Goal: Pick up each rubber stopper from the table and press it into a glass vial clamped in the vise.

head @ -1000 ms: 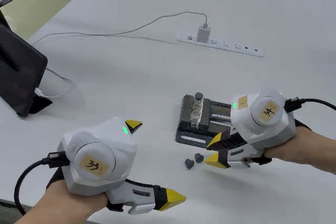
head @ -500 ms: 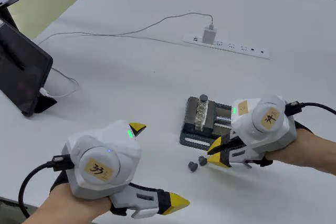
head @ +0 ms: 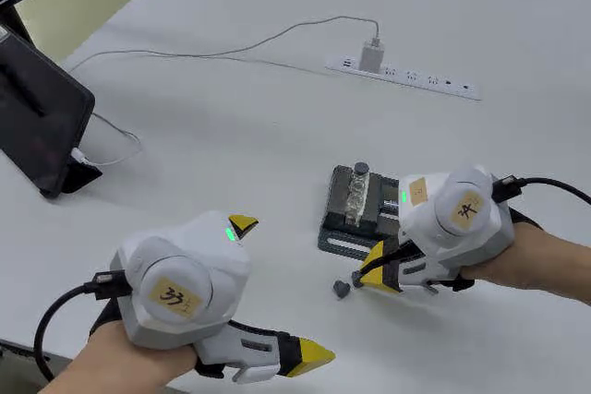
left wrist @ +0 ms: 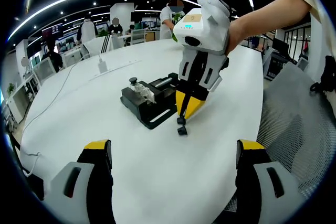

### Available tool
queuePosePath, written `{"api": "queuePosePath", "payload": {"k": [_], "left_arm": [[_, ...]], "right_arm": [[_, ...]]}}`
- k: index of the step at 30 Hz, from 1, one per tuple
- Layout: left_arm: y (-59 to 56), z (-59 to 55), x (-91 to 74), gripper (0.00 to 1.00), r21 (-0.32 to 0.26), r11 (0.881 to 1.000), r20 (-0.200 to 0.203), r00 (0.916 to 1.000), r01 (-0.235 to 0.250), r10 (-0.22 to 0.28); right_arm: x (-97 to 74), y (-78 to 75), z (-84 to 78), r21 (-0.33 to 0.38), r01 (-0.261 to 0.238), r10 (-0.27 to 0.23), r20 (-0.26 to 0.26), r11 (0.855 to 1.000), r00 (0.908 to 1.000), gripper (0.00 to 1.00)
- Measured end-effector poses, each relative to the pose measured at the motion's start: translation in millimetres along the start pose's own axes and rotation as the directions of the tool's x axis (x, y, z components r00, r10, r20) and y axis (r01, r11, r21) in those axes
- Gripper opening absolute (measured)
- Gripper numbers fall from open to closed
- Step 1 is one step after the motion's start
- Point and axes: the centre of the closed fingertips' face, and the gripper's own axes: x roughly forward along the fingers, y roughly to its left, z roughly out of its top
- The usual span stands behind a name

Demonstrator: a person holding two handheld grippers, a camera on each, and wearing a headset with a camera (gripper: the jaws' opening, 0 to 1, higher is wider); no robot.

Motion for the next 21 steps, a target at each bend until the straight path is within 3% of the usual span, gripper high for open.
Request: {"api": "queuePosePath", "payload": {"k": [7,21], "left_arm": [[0.3,0.1,1.0,0.98,0.0,1.0,0.001,1.0,0.001,-0.001],[-3.3,3.2,3.1,0.98,0.009,1.0,0.016,0.9998,0.008,-0.008]], "right_arm": [[0.4,0.1,-0.1,-0.025,-0.001,0.0,-0.019,1.0,0.9998,0.0],[-0.3,-2.4,0.5,0.155,0.021,-0.022,0.002,0.988,0.9998,0.0]]}}
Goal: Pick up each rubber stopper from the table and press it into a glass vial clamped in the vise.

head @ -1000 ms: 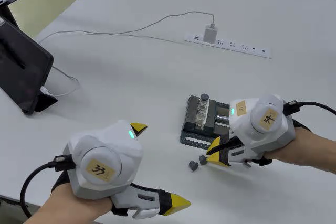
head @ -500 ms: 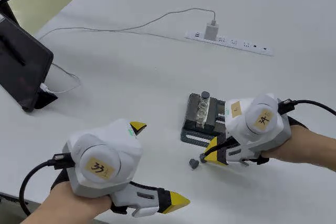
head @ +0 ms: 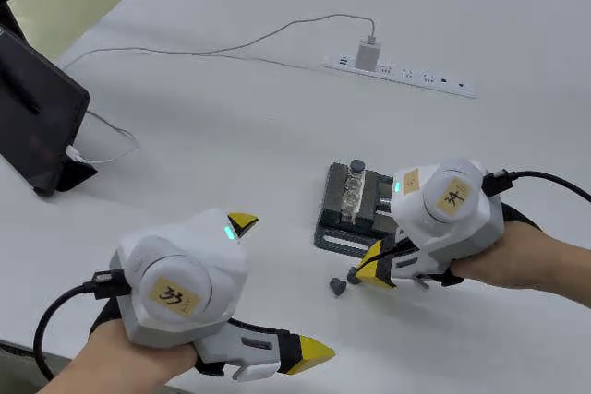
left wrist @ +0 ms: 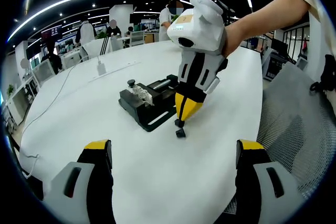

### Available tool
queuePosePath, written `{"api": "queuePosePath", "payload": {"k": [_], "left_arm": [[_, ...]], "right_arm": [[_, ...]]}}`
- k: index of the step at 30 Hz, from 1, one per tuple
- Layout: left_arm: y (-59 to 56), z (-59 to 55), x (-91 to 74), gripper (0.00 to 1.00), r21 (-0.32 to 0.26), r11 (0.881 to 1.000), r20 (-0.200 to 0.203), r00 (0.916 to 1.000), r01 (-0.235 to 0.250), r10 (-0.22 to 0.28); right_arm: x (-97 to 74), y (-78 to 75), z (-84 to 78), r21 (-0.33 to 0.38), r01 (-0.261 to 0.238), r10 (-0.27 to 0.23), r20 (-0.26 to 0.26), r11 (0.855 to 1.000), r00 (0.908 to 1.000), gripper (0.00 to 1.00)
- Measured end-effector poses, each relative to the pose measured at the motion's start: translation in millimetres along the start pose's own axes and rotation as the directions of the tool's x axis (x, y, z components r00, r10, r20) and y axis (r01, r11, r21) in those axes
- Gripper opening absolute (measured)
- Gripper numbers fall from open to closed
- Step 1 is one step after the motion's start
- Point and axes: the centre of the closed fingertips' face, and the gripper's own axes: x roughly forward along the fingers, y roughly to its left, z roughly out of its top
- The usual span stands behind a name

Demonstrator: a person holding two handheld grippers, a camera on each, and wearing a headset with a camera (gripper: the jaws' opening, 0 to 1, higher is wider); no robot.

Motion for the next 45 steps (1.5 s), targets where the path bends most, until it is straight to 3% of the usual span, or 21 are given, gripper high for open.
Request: {"api": "queuePosePath", "payload": {"k": [8,10,13,18,23,28,29,31,32,33,36,37,41,42,43,44,45], "left_arm": [[-2.9,1.5,-0.2,0.97,0.005,1.0,0.005,1.0,0.001,-0.001],[-3.1,2.3,-0.4,0.95,0.004,1.0,0.008,1.0,-0.001,0.001],[-3.4,5.2,-0.9,0.94,0.003,1.0,0.016,0.9998,-0.008,0.008],[-5.3,13.2,-0.9,0.88,0.008,1.0,0.036,0.9993,-0.005,0.005],[-8.2,30.8,-0.6,0.81,0.017,1.0,0.091,0.9958,0.006,-0.008],[-10.8,45.3,2.9,0.77,0.021,1.0,0.128,0.9917,0.012,-0.014],[-11.2,48.5,3.7,0.76,0.02,1.0,0.135,0.9907,0.013,-0.015],[-12.7,53.1,4.9,0.74,0.018,1.0,0.145,0.9892,0.019,-0.021],[-14.1,56.1,5.7,0.73,0.013,1.0,0.151,0.9881,0.026,-0.028],[-14.6,58.1,6.1,0.72,0.014,1.0,0.156,0.9873,0.027,-0.029],[-16.1,65.0,6.8,0.69,0.014,0.999,0.18,0.9832,0.031,-0.033],[-16.9,67.0,7.1,0.66,0.01,0.999,0.186,0.9817,0.037,-0.038],[-20.9,76.1,5.1,0.54,0.008,0.998,0.224,0.9728,0.058,-0.058],[-22.2,77.9,4.1,0.5,0.006,0.998,0.232,0.9704,0.066,-0.066],[-23.1,80.2,3.8,0.46,0.004,0.997,0.242,0.9676,0.074,-0.072],[-25.0,82.5,3.3,0.4,0.004,0.996,0.251,0.9643,0.087,-0.085],[-25.3,83.4,3.3,0.36,0.004,0.996,0.253,0.9633,0.091,-0.089]], "right_arm": [[-7.2,0.9,3.0,0.094,0.015,-0.021,0.058,0.996,0.9981,0.0],[-11.1,1.1,6.0,0.159,0.014,-0.029,0.092,0.987,0.9954,0.0],[-17.9,3.3,9.5,0.251,-0.007,-0.028,0.138,0.968,0.99,0.0],[-31.9,6.9,17.6,0.402,-0.073,-0.032,0.249,0.913,0.9679,0.0],[-49.7,7.4,23.6,0.523,-0.146,-0.053,0.346,0.84,0.9367,0.0],[-68.1,8.0,29.7,0.603,-0.226,-0.078,0.435,0.765,0.897,0.0],[-73.1,9.6,32.3,0.618,-0.255,-0.078,0.459,0.744,0.8849,0.0],[-80.5,12.6,37.5,0.62,-0.3,-0.07,0.499,0.725,0.8637,0.0],[-85.6,14.0,39.8,0.639,-0.326,-0.073,0.516,0.697,0.8536,0.0],[-88.5,14.1,40.7,0.647,-0.336,-0.078,0.523,0.685,0.8486,0.0],[-99.1,20.2,50.8,0.661,-0.394,-0.088,0.571,0.639,0.8162,0.0],[-103.4,22.0,54.8,0.665,-0.421,-0.093,0.592,0.616,0.8003,0.0],[-110.2,27.1,60.9,0.683,-0.486,-0.1,0.629,0.545,0.7709,0.0],[-111.6,29.7,62.3,0.687,-0.517,-0.094,0.642,0.51,0.7608,0.0],[-112.5,30.5,63.4,0.689,-0.533,-0.099,0.652,0.49,0.7518,0.0],[-114.0,31.5,64.9,0.691,-0.563,-0.101,0.667,0.452,0.7378,0.0],[-114.8,33.4,66.1,0.689,-0.582,-0.099,0.677,0.432,0.7291,0.0]]}}
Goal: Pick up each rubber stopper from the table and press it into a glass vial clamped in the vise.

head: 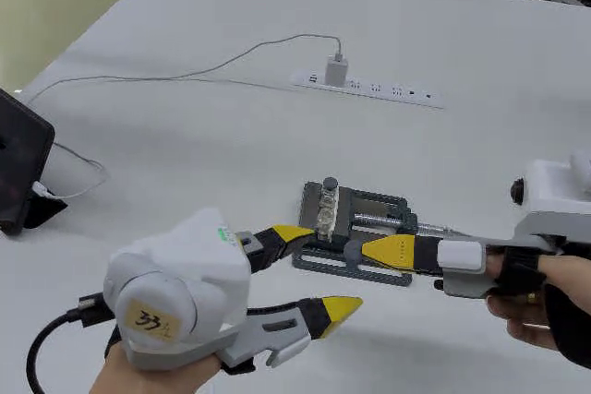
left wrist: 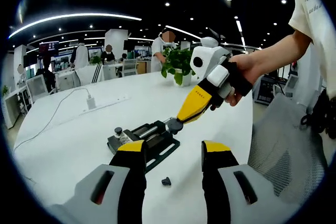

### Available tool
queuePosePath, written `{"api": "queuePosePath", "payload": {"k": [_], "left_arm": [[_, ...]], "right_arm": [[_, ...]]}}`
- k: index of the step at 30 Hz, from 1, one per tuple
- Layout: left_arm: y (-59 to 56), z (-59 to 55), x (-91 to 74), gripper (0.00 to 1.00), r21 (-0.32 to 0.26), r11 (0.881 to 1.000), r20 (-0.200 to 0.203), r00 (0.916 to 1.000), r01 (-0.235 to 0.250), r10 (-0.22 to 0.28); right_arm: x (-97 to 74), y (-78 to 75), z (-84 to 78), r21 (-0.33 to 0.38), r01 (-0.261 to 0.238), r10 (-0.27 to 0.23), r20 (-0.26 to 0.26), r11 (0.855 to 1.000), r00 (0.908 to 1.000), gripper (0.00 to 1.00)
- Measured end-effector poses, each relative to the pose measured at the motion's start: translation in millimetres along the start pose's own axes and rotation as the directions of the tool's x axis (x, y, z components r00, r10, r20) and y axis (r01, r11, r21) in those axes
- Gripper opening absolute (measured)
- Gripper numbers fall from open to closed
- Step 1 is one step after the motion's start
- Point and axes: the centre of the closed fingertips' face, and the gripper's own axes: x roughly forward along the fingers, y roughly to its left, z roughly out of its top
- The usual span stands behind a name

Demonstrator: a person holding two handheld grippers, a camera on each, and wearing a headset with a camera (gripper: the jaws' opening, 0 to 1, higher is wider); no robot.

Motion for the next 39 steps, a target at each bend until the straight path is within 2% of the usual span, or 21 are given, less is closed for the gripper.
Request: {"api": "queuePosePath", "payload": {"k": [2,6,10,11,12,15,27,39], "left_arm": [[-1.6,2.3,0.9,0.29,-0.003,1.0,0.01,0.9999,0.01,-0.01],[-4.0,6.3,1.8,0.21,-0.009,1.0,0.029,0.9993,0.025,-0.025],[-6.5,8.1,2.4,0.15,-0.011,0.999,0.039,0.9985,0.039,-0.039],[-6.7,8.5,2.7,0.14,-0.014,0.999,0.041,0.9983,0.042,-0.041],[-7.3,9.1,2.6,0.13,-0.014,0.999,0.044,0.9981,0.045,-0.044],[-7.8,10.9,2.5,0.11,-0.019,0.999,0.052,0.9976,0.046,-0.045],[-7.8,15.2,1.9,0.06,-0.051,0.997,0.078,0.9954,0.059,-0.055],[-8.1,15.7,-1.0,0.04,-0.083,0.994,0.092,0.9941,0.065,-0.058]], "right_arm": [[-0.2,0.7,-1.6,0.043,-0.01,0.01,0.007,0.999,0.9999,0.0],[-0.1,3.1,-4.2,0.117,-0.039,0.037,0.019,0.992,0.9991,0.0],[-0.2,6.5,-6.3,0.231,-0.074,0.068,0.032,0.97,0.9971,0.0],[-0.2,5.0,-5.8,0.233,-0.074,0.067,0.039,0.97,0.997,0.0],[-0.2,5.9,-6.7,0.266,-0.083,0.075,0.04,0.96,0.9964,0.0],[-0.8,3.4,-8.0,0.305,-0.085,0.076,0.043,0.949,0.9962,0.0],[-2.1,9.0,-6.8,0.364,-0.125,0.107,0.069,0.923,0.9919,0.0],[-3.3,6.7,-7.4,0.393,-0.147,0.125,0.082,0.908,0.9888,0.0]]}}
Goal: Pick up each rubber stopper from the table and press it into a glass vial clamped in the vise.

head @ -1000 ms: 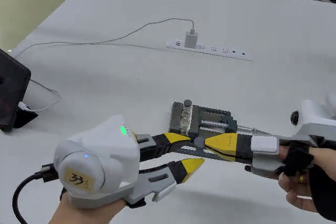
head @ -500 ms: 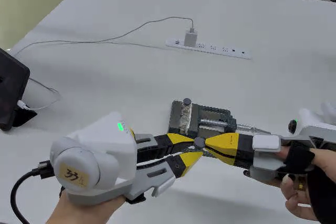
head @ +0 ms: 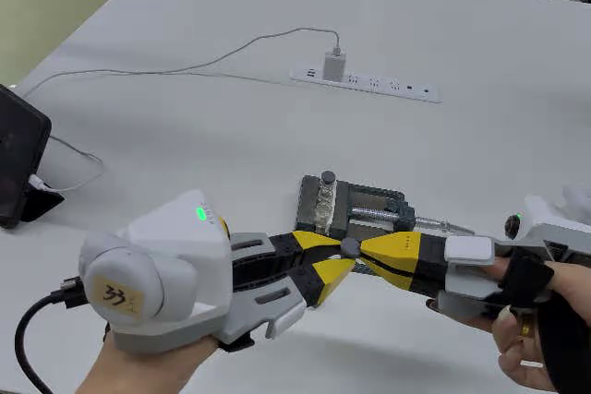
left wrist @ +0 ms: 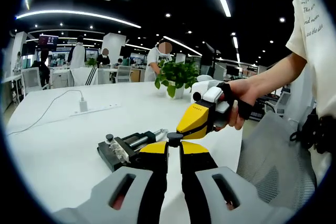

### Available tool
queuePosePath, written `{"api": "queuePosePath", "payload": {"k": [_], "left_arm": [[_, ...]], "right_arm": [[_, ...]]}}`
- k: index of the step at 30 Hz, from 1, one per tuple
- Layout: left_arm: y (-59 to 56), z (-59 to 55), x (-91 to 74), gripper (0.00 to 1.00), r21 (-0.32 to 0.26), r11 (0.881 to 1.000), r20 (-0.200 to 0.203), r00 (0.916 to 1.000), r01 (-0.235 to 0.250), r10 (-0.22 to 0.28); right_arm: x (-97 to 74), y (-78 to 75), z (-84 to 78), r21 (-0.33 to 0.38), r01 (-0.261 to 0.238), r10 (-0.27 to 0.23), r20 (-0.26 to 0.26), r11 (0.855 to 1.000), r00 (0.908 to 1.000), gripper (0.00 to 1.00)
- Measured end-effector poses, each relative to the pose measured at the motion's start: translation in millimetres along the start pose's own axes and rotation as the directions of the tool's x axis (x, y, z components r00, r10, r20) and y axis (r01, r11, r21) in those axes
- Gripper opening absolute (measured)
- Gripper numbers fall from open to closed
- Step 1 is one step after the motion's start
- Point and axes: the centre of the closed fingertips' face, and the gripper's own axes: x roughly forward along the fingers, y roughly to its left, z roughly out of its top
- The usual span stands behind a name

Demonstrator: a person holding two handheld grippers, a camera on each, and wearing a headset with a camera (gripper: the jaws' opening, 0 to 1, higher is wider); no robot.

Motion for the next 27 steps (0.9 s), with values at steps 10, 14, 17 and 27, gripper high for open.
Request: {"api": "queuePosePath", "payload": {"k": [10,14,17,27], "left_arm": [[-2.0,-0.1,-2.3,0.04,0.0,1.0,0.002,1.0,0.009,-0.009],[-2.1,-0.5,-2.8,0.04,-0.003,1.0,-0.003,0.9999,0.011,-0.011],[-2.3,-1.9,-2.4,0.03,-0.001,1.0,-0.013,0.9998,0.013,-0.013],[-4.5,-5.8,-1.4,0.03,-0.009,1.0,-0.03,0.9992,0.025,-0.025]], "right_arm": [[-1.2,-1.1,-0.8,0.01,-0.029,0.029,-0.003,1.0,0.9996,0.0],[-1.7,-1.7,0.6,-0.01,-0.029,0.029,0.0,1.0,0.9996,0.0],[-1.3,-1.6,-0.9,-0.068,-0.019,0.018,-0.003,0.998,0.9998,0.0],[-6.7,0.5,4.4,-0.307,0.022,-0.017,0.02,0.951,0.9997,0.18]]}}
